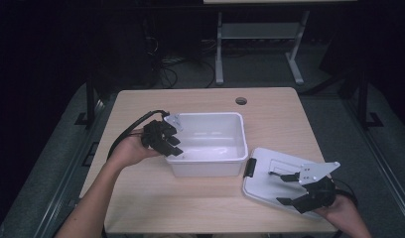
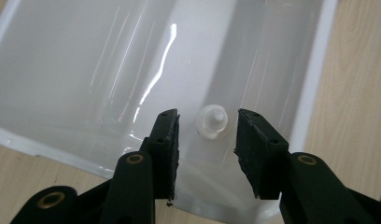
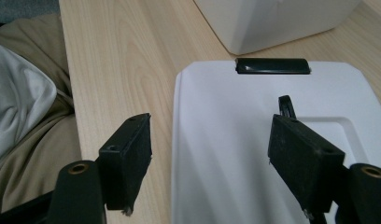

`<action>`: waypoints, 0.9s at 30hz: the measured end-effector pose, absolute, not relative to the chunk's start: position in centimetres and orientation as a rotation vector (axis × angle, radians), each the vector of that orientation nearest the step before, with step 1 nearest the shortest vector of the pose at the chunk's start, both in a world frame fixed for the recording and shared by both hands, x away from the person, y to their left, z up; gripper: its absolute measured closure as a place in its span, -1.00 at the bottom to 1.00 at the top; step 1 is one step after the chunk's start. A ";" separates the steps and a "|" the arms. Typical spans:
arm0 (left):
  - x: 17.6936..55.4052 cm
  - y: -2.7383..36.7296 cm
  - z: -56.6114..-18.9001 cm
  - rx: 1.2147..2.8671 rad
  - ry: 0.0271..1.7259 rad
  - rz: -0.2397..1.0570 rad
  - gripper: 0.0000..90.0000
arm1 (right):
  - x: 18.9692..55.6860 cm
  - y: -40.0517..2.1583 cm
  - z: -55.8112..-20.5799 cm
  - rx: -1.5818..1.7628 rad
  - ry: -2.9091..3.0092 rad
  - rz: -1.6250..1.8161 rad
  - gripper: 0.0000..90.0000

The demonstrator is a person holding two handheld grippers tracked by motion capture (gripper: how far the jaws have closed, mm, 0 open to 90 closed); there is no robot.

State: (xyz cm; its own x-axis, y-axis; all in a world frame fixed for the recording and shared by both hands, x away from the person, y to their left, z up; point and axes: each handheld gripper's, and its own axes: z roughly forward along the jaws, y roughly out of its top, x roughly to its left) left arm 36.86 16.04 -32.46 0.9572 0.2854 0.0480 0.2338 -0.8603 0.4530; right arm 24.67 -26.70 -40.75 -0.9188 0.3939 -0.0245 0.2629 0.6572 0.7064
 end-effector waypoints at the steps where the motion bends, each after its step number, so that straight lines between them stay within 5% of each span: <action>1: 36.7 16.1 -32.2 2.647 0.369 0.159 0.29 | 24.6 -26.7 -40.7 0.549 2.700 1.106 -0.34; 27: 30.1 21.0 -29.7 2.573 0.367 0.256 -0.02 | 25.8 -26.1 -38.2 0.469 2.752 0.983 -0.35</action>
State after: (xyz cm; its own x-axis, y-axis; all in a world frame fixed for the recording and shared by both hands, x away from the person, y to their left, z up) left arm 30.12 20.95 -29.69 0.9452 0.3077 0.1087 0.2086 -0.8259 0.5239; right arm 25.82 -26.10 -38.25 -0.9337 0.3522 -0.0637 0.2321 0.7313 0.6413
